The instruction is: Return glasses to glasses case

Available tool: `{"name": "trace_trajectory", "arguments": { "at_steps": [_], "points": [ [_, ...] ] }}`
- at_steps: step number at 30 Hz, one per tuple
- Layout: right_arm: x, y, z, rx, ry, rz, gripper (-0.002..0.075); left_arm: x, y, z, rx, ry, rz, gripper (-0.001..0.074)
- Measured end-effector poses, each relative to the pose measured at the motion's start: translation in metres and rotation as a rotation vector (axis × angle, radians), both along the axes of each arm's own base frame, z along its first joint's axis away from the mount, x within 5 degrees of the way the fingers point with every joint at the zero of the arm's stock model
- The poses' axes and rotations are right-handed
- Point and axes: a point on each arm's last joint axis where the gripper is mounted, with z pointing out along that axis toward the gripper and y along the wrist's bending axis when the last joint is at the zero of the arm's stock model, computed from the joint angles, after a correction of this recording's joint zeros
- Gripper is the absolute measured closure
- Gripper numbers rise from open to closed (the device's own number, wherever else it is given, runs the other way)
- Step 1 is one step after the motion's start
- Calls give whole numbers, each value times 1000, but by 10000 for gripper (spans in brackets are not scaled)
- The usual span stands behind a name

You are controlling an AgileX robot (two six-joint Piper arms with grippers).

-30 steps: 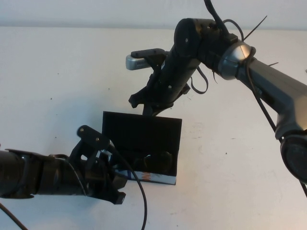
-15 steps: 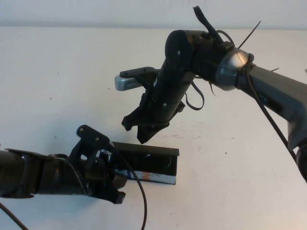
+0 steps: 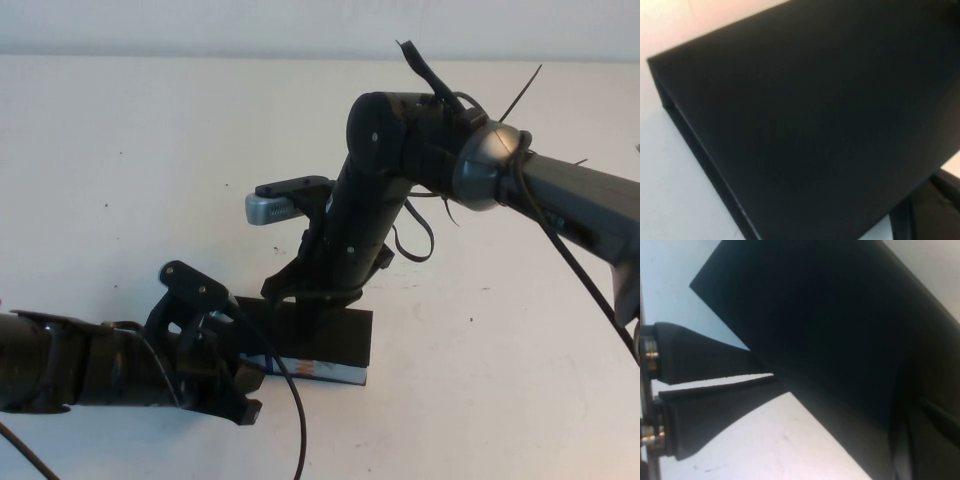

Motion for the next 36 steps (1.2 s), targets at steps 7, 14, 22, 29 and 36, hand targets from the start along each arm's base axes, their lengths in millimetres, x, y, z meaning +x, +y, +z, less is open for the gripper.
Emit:
{"name": "trace_trajectory", "arguments": {
  "at_steps": [7, 14, 22, 29, 36],
  "points": [
    [1, 1, -7, -6, 14, -2, 737, 0, 0, 0, -3, 6, 7, 736],
    [3, 2, -3, -6, 2, 4, 737, 0, 1, 9, -18, -9, 28, 736],
    [5, -5, 39, -13, -155, 8, 737, -9, 3, 40, -70, -29, 37, 736],
    [-5, -18, 84, 11, -253, -19, 737, -25, 9, 85, -129, -156, 23, 736],
    [-46, -54, 159, 71, -384, -89, 737, -73, 38, 173, -264, -533, 76, 736]
  ]
}}
